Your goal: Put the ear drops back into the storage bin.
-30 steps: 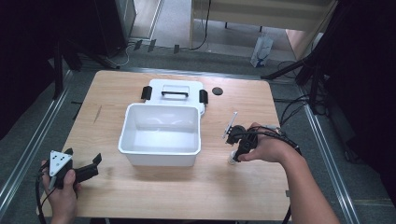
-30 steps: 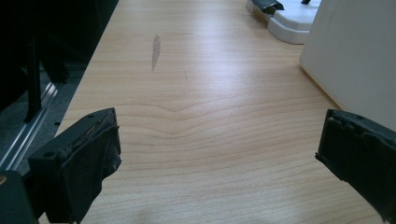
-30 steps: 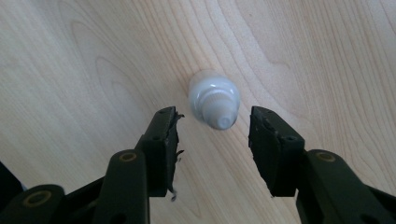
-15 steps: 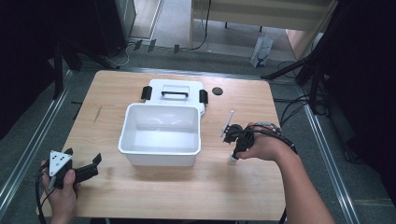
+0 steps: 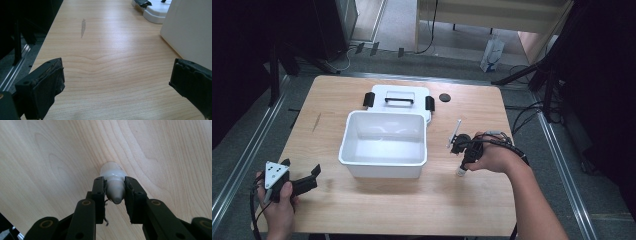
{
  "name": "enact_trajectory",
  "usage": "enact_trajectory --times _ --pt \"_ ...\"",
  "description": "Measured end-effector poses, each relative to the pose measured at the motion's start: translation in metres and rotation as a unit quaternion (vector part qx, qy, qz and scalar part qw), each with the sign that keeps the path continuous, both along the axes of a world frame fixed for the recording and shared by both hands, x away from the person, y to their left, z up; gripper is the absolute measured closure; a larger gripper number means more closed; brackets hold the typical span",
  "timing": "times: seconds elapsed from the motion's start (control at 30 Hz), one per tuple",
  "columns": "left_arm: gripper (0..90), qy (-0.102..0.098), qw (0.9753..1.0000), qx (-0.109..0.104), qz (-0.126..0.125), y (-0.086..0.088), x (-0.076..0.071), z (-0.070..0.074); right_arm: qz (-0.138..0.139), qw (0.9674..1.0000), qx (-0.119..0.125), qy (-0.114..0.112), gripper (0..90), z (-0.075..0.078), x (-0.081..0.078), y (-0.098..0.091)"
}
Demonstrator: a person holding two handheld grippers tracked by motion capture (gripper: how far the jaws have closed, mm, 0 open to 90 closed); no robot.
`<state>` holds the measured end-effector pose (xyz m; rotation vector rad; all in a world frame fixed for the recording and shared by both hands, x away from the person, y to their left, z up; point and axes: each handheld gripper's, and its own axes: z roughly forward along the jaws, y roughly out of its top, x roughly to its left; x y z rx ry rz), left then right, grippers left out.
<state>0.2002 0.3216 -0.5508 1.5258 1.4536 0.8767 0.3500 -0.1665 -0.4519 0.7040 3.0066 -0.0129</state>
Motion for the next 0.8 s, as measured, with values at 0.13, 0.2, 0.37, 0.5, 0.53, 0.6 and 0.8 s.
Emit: enact_trajectory --times 0.13,0.2,0.37,0.5,0.53,0.6,0.8 --pt "0.0 0.001 1.0 0.001 -0.001 0.0 0.0 0.0 0.021 0.9998 0.003 0.003 72.1 0.001 -0.001 0.0" --pt "0.0 0.001 1.0 0.001 -0.001 0.0 0.0 0.0 0.03 0.9995 0.003 0.003 72.1 0.003 -0.002 0.0" --pt "0.0 0.001 1.0 0.002 -0.001 0.0 0.0 0.0 0.038 0.9992 0.008 0.002 72.1 0.01 -0.003 0.001" --pt "0.0 0.001 1.0 0.002 0.0 -0.001 0.0 0.0 0.035 0.9993 0.013 0.003 72.1 0.018 -0.002 0.004" --pt "0.0 0.001 1.0 0.002 0.0 -0.001 0.0 0.0 0.035 0.9993 0.013 0.002 72.1 0.02 -0.002 0.005" --pt "0.0 0.0 1.0 0.002 0.0 -0.001 0.0 0.0 0.036 0.9992 0.014 0.001 72.1 0.024 -0.002 0.006" --pt "0.0 0.0 1.0 0.003 -0.001 -0.001 0.0 0.0 0.024 0.9993 0.029 -0.006 72.1 0.044 0.002 0.013"
